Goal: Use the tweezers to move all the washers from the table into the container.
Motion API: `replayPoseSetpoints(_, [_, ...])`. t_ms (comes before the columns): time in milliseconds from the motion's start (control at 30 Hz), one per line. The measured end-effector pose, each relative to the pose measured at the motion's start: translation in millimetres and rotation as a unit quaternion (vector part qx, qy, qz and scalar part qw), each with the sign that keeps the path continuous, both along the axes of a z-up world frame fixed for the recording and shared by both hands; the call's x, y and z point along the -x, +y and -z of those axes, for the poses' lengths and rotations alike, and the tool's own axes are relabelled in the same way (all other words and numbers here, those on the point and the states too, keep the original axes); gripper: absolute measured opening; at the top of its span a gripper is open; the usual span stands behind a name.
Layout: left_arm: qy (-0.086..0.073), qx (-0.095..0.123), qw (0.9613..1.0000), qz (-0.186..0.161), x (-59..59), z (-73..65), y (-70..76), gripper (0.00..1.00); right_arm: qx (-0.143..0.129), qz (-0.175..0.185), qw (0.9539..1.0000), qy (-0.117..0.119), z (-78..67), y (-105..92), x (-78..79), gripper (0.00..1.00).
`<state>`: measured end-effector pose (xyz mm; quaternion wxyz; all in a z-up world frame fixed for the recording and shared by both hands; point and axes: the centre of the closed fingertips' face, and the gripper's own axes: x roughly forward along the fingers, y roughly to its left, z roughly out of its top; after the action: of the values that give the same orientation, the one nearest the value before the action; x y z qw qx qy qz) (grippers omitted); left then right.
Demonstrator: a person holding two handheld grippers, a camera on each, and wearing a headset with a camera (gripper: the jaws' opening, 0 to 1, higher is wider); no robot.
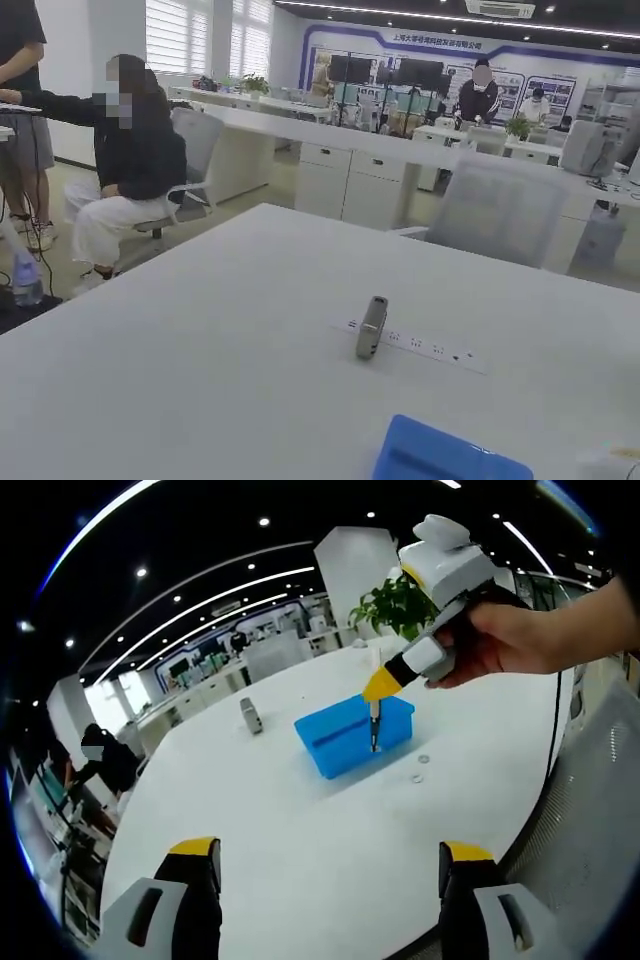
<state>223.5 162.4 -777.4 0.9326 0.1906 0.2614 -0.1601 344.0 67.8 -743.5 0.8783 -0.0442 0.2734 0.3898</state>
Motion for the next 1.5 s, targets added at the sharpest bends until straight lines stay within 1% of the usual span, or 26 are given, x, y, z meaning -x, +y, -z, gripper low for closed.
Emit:
replayPoseSetpoints(100, [-0.002,-0.002,1.0000,-0.001,-0.2,-0.6,0.5,0.92,-0.013,0.003,0.9999,-0.008,-12.2,1.6,-6.3,0.00])
replayPoseSetpoints(200, [0.000,-0.001,1.0000,-0.001,0.1,0.1,0.3,0.92,-0.027,0.008,0.9994,-0.018,-25.2,3.3,-14.1,0.00])
replayPoseSetpoints(267, [0.001,-0.003,1.0000,0.000,0.3,0.5,0.1,0.92,-0.031,0.011,0.9993,-0.020,-27.8,3.4,-19.4,0.00])
replayPoseSetpoints(300, [-0.002,-0.001,1.0000,0.000,0.0,-0.7,0.0,0.92,-0.031,0.012,0.9992,-0.023,-28.8,3.1,-22.8,0.00])
replayPoseSetpoints(367, [-0.004,0.002,1.0000,-0.001,-0.3,-1.7,0.1,0.92,-0.026,0.013,0.9992,-0.029,-28.7,3.4,-29.8,0.00])
replayPoseSetpoints(433, [-0.003,0.001,1.0000,-0.003,-0.4,-1.5,0.7,0.92,-0.021,0.013,0.9992,-0.031,-26.2,4.7,-35.0,0.00])
replayPoseSetpoints(533, [0.000,0.000,1.0000,-0.001,-0.1,0.0,0.4,0.92,-0.002,0.012,0.9993,-0.035,-18.3,4.2,-41.9,0.00])
replayPoseSetpoints(633, [0.002,-0.002,1.0000,0.001,0.3,1.1,-0.1,0.92,0.017,0.012,0.9992,-0.034,-1.7,5.2,-46.8,0.00])
replayPoseSetpoints(667, [0.003,-0.002,1.0000,0.001,0.3,1.2,-0.1,0.92,0.027,0.014,0.9992,-0.027,8.7,3.6,-49.5,0.00])
replayPoseSetpoints(767, [0.005,-0.002,1.0000,0.000,0.5,1.8,0.3,0.91,0.036,0.015,0.9992,-0.011,26.5,4.9,-51.6,0.00])
replayPoseSetpoints(800, [0.005,-0.003,1.0000,-0.001,0.5,2.0,0.6,0.91,0.036,0.015,0.9992,-0.007,30.1,5.1,-52.4,0.00])
replayPoseSetpoints(867, [0.004,-0.003,1.0000,-0.001,0.4,1.8,0.9,0.91,0.035,0.017,0.9992,-0.003,34.0,5.5,-53.5,0.00])
replayPoseSetpoints(1033, [0.011,-0.009,0.9999,0.001,1.1,4.7,0.2,0.91,0.047,0.014,0.9988,-0.002,42.4,6.3,-57.9,0.00])
replayPoseSetpoints(1133, [0.006,-0.008,0.9999,-0.003,0.0,2.4,1.6,0.91,0.051,0.012,0.9986,0.001,45.2,4.8,-58.2,0.00])
replayPoseSetpoints(1200, [0.007,-0.007,0.9999,-0.005,-0.1,2.4,2.2,0.91,0.064,0.006,0.9979,0.000,53.2,5.5,-58.2,0.00])
replayPoseSetpoints(1233, [0.008,-0.008,0.9999,-0.006,-0.1,2.9,2.6,0.91,0.058,0.008,0.9982,-0.012,50.1,3.6,-57.8,0.00])
replayPoseSetpoints(1300, [0.010,-0.010,0.9999,-0.005,0.2,3.7,2.2,0.91,0.059,0.007,0.9982,-0.011,52.2,1.3,-57.3,0.00])
replayPoseSetpoints(1367, [0.011,-0.012,0.9999,-0.005,0.3,4.0,2.2,0.91,0.055,0.009,0.9984,-0.012,51.3,1.5,-56.9,0.00])
replayPoseSetpoints(1467, [0.011,-0.011,0.9999,-0.005,0.6,4.0,1.8,0.91,0.063,0.009,0.9978,-0.016,50.4,-1.2,-56.6,0.00])
replayPoseSetpoints(1500, [0.011,-0.012,0.9999,-0.005,0.6,4.1,1.7,0.91,0.062,0.010,0.9979,-0.015,50.3,-1.8,-56.0,0.01])
